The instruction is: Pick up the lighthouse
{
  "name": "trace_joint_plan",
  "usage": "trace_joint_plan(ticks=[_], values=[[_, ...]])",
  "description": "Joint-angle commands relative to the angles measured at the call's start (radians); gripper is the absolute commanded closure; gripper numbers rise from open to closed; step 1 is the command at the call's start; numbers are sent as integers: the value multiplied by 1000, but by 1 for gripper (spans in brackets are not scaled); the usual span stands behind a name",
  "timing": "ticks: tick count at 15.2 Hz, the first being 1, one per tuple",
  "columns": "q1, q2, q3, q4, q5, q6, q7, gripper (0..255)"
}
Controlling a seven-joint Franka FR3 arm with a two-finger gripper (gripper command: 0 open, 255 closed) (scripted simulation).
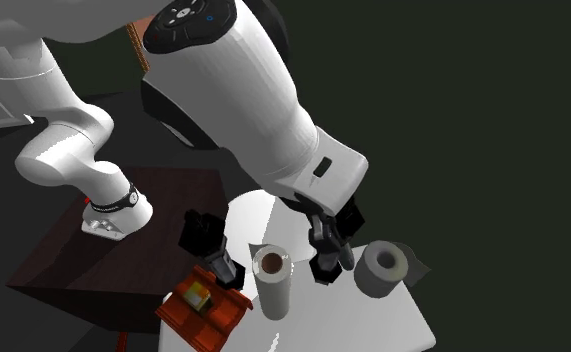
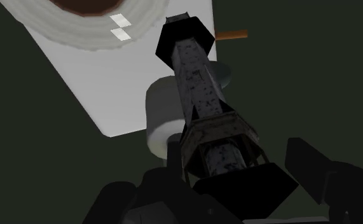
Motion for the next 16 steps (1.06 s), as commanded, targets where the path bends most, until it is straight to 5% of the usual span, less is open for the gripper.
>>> trace_joint_plan(ticks=[1,16], values=[[0,-4,-2,14,-7,-18,8,255],[-7,-10,-11,179,-45,-178,73,255]])
